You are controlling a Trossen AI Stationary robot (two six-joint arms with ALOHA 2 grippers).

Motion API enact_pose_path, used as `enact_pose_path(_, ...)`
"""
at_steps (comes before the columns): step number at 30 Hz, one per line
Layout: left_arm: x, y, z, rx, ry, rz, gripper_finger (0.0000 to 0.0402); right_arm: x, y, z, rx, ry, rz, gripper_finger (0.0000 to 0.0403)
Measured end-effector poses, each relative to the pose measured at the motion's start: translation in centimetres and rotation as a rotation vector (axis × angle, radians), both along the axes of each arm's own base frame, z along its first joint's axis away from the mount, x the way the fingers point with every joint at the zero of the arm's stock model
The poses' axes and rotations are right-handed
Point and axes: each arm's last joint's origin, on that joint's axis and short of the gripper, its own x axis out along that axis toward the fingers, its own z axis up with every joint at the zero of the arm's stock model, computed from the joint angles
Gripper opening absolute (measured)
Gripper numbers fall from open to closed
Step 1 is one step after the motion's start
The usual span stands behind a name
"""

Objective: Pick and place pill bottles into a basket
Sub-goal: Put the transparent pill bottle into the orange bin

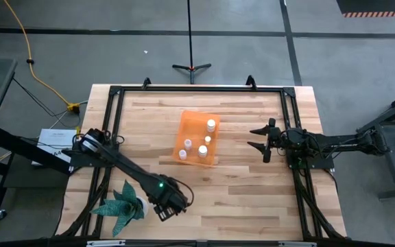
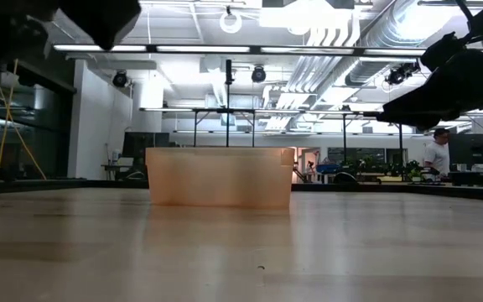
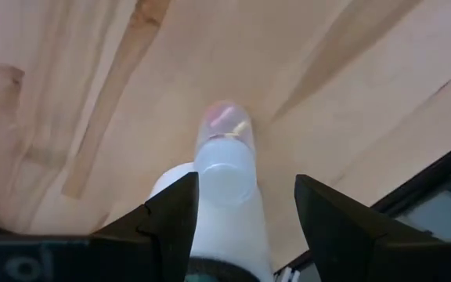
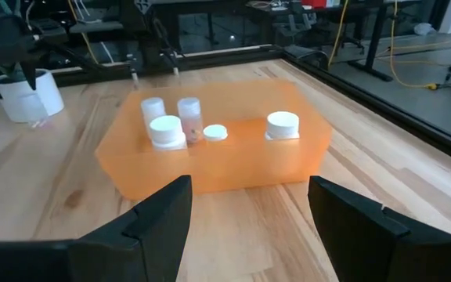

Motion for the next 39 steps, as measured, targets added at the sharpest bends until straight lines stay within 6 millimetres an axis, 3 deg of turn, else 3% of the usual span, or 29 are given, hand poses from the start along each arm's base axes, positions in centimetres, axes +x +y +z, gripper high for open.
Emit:
enact_pose_path(10, -1.0, 0.3, -2.4, -0.004, 0.057, -0.017, 0.0243, 0.0, 0.1, 0.1, 0.020, -0.010, 0.016, 0.0247)
enact_pose_path(20, -1.1, 0.6, -2.5, -0.017, 0.072, -0.048, 0.0243, 0.0, 0.0, 0.1, 0.019, -0.013, 0.014, 0.0247)
enact_pose_path(25, -1.2, 0.0, -2.5, -0.047, -0.004, -0.378, 0.0243, 0.0, 0.0, 0.1, 0.019, -0.013, 0.012, 0.0247)
enact_pose_path(34, -1.2, -2.8, -2.6, -0.058, -0.261, -0.978, 0.0243, 0.0, 0.1, 0.0, 0.020, -0.004, 0.015, 0.0247)
enact_pose_path(39, -2.0, -3.6, -2.6, -0.013, -0.256, -1.071, 0.0243, 0.0, 0.1, 0.0, 0.025, -0.006, 0.015, 0.0247)
